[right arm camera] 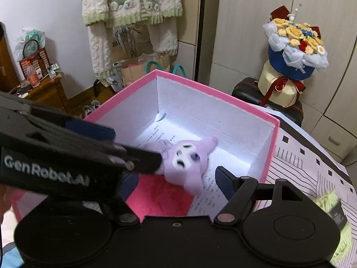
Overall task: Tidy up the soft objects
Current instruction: 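Carry the purple plush into the shoebox and open the left gripper, then move the left gripper back toward the pink floral scrunchie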
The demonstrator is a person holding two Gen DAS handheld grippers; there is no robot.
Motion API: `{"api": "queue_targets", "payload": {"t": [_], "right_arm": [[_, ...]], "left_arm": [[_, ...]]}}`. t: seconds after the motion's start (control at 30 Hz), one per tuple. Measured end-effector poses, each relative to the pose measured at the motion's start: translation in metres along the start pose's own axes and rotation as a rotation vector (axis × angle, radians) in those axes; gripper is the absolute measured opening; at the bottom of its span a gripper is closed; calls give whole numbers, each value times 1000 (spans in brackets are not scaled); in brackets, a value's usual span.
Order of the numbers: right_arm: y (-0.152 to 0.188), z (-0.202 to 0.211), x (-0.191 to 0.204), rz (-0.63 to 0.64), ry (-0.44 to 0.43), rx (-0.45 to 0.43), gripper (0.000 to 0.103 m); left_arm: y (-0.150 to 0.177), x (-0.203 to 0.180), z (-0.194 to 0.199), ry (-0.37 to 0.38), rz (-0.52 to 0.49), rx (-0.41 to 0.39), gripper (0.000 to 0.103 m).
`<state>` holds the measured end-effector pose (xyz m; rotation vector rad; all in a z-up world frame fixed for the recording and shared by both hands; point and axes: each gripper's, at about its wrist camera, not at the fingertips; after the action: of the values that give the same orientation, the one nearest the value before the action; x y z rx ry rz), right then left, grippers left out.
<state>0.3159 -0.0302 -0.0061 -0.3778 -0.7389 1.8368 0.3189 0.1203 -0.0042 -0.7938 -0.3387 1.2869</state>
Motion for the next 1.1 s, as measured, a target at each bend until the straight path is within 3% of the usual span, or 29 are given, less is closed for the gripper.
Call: {"api": "queue_targets", "payload": {"t": [0.1, 0.7, 0.8, 0.9, 1.1], "right_arm": [[4, 13, 2, 13, 10, -8, 79], [46, 122, 27, 80, 11, -110, 81], [59, 148, 23, 85, 1, -152, 82], [84, 174, 6, 38, -5, -220, 83], [137, 222, -37, -120, -58, -248, 83]], "left_arm": [[2, -4, 20, -23, -43, -43, 69], [43, -48, 140, 2, -263, -200, 70], [52, -59, 159, -5, -288, -255, 75], [60, -73, 171, -7, -300, -310, 79], [76, -105, 180, 26, -384, -314, 80]]}}
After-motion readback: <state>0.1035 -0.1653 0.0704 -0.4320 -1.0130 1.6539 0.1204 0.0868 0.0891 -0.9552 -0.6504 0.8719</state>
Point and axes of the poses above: each gripper's, at about its wrist camera, not at the fingertips, and z roughly against the way its jaws point, x to its left, y to its underside, and after that the axes turned 8 degrees about -z, right-handed
